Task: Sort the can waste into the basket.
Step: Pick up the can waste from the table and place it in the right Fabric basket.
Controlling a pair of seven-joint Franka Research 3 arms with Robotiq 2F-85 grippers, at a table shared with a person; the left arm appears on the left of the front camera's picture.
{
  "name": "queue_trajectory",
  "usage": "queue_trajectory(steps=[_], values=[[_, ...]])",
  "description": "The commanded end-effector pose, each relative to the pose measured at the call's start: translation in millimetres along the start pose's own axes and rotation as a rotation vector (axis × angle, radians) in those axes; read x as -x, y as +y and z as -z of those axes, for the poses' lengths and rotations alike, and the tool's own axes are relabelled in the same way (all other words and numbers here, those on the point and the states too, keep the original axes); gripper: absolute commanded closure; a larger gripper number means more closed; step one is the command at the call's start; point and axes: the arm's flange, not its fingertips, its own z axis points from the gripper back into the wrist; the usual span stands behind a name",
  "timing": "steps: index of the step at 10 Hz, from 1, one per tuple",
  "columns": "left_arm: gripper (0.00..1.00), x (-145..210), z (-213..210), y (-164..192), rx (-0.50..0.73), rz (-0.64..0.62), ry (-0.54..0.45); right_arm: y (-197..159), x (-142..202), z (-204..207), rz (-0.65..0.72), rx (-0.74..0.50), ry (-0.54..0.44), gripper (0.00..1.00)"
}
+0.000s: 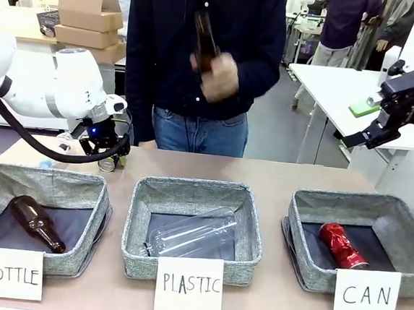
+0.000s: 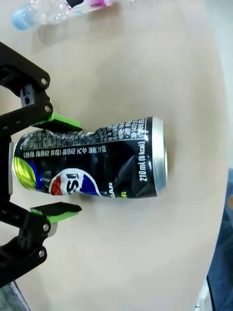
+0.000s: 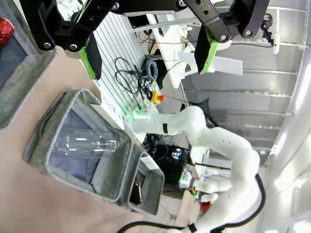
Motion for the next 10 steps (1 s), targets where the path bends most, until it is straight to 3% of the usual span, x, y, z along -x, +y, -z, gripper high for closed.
queue_trajectory(steps=[1,2,3,5,8,10], values=[[1.00,-5,-5,-2,-0.027,-0.017,-0.009,-1,1,0,-0.026,0.012,-0.004,0.00],[1.00,-5,-4,-2,-0.026,-0.020,-0.010,-1,1,0,-0.026,0.012,-0.004,0.00],[0.86,-4,-2,-2,-0.029,-0.018,-0.005,-1,1,0,-0.026,0.012,-0.004,0.00],[1.00,-3,-5,-1,-0.012,-0.030,-0.021,-1,1,0,-0.026,0.012,-0.004,0.00],[1.00,3,-29,3,0.011,-0.066,-0.080,-1,1,0,-0.026,0.012,-0.004,0.00],[1.00,29,-87,5,0.159,-0.004,-0.112,-1,1,0,-0.026,0.012,-0.004,0.00]])
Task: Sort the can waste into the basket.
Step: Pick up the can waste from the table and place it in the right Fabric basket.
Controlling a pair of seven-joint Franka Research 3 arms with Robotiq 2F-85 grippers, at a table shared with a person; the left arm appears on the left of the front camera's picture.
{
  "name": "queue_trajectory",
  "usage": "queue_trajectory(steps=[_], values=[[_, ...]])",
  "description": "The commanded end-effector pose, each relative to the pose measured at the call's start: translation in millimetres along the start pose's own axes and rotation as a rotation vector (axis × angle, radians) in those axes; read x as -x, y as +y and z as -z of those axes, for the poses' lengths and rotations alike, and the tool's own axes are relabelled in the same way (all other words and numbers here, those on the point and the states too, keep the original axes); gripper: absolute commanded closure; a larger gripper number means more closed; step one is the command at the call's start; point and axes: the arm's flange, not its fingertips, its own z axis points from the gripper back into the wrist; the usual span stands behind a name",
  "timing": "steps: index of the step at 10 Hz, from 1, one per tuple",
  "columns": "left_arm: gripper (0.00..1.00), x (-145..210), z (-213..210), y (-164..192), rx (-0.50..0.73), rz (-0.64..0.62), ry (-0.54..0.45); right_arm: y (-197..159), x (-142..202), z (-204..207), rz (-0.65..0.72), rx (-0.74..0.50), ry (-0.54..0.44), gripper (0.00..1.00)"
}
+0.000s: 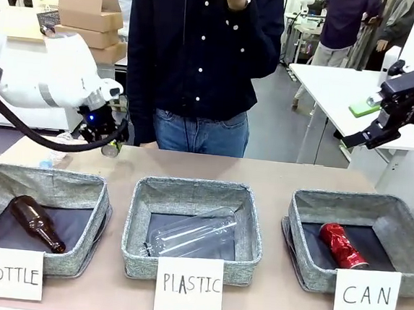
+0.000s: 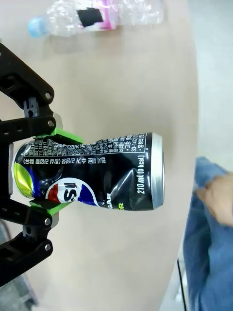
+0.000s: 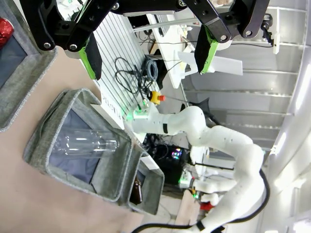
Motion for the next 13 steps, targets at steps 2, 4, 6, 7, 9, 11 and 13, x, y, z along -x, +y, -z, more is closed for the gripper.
queue_trajectory(steps=[2,4,6,7,9,11,13], values=[[1.00,87,-115,1,0.287,0.184,0.073,-1,1,0,-0.026,0.012,-0.004,0.00],[1.00,163,-161,-3,0.427,0.382,0.125,-1,1,0,-0.026,0.012,-0.004,0.00],[1.00,224,-163,-13,0.490,0.667,0.189,-1,1,0,-0.026,0.012,-0.004,0.00],[1.00,252,-155,-20,0.513,0.853,0.237,-1,1,0,-0.026,0.012,-0.004,0.00],[1.00,271,-137,-15,0.301,0.882,0.182,-1,1,0,-0.026,0.012,-0.004,0.00],[1.00,268,-155,-28,0.510,0.832,0.263,-1,1,0,-0.026,0.012,-0.004,0.00],[0.54,276,-145,-25,0.449,0.885,0.269,0,0,-1,0.000,0.001,-0.001,0.00]])
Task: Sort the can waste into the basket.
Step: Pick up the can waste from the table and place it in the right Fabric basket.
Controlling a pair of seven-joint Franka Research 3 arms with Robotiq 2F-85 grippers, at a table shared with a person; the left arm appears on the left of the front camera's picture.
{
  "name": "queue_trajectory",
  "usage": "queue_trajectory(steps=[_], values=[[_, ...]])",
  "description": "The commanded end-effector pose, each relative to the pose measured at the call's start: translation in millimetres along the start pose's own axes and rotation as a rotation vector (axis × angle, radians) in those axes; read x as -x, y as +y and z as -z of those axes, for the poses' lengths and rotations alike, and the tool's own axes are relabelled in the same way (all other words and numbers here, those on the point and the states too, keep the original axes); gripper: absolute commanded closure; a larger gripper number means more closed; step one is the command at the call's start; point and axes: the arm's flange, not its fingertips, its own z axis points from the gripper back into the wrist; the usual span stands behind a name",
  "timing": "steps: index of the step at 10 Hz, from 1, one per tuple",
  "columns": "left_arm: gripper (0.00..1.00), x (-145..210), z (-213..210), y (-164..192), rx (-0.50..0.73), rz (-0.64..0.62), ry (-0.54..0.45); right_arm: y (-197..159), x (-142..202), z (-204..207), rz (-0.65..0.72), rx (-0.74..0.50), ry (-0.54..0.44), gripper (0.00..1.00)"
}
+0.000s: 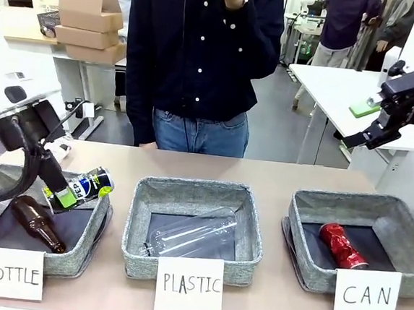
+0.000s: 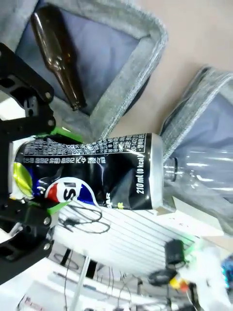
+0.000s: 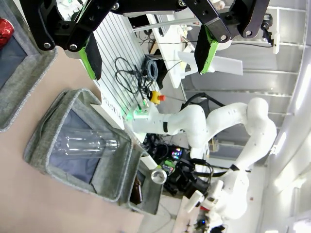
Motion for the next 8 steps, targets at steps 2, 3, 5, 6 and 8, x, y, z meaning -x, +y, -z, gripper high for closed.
queue_trajectory(steps=[2,3,5,6,8], values=[[0.54,-72,45,-41,-0.047,0.443,-0.092,25,22,-38,-0.037,0.144,-0.053,0.00],[0.54,-99,59,-99,0.009,0.722,-0.143,21,44,-80,0.040,0.214,-0.161,0.00],[0.54,-134,90,-178,-0.067,0.950,-0.127,7,104,-147,0.208,0.320,-0.368,0.00],[0.54,-162,105,-199,-0.123,0.973,-0.127,3,140,-168,0.258,0.348,-0.479,0.00],[0.54,-231,136,-225,-0.212,0.961,-0.185,-14,180,-177,0.226,0.298,-0.611,0.00]])
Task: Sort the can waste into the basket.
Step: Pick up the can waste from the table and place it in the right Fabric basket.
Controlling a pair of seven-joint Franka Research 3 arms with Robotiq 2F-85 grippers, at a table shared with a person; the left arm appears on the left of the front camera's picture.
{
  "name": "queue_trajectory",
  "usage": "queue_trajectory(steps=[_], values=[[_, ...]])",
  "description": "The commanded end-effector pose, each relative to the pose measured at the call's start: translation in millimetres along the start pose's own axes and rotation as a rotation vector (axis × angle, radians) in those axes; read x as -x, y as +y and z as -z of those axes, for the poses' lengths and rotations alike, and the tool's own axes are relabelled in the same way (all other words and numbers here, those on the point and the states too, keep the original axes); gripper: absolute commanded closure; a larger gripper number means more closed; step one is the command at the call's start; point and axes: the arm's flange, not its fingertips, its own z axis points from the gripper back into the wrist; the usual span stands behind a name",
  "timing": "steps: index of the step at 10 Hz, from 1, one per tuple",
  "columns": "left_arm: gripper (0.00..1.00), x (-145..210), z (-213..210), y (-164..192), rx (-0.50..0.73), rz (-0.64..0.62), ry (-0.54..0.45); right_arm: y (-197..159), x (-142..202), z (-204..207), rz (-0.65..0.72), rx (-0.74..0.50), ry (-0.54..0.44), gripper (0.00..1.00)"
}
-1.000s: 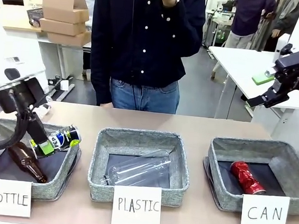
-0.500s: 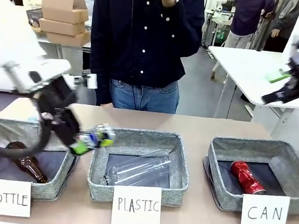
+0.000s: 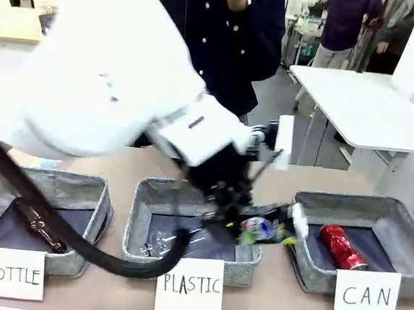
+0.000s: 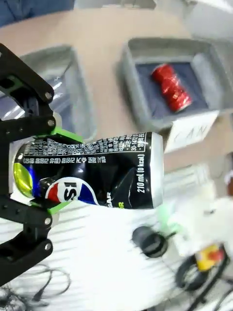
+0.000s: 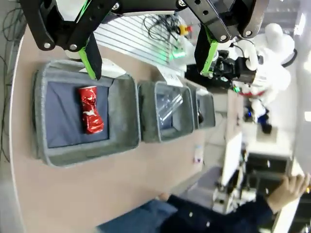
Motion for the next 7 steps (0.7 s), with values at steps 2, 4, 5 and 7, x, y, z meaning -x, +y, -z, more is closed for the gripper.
queue_trajectory(steps=[2,4,5,7], values=[[0.54,-59,88,99,-0.088,-0.149,-0.006,20,-16,15,-0.044,0.012,0.069,0.00],[0.54,-89,140,130,0.058,-0.193,-0.092,20,-16,15,-0.044,0.012,0.069,0.00],[0.54,-101,156,147,0.072,-0.284,-0.241,20,-16,15,-0.044,0.012,0.069,0.00],[0.54,-47,127,115,-0.015,-0.173,-0.055,20,-16,15,-0.044,0.012,0.069,0.00]])
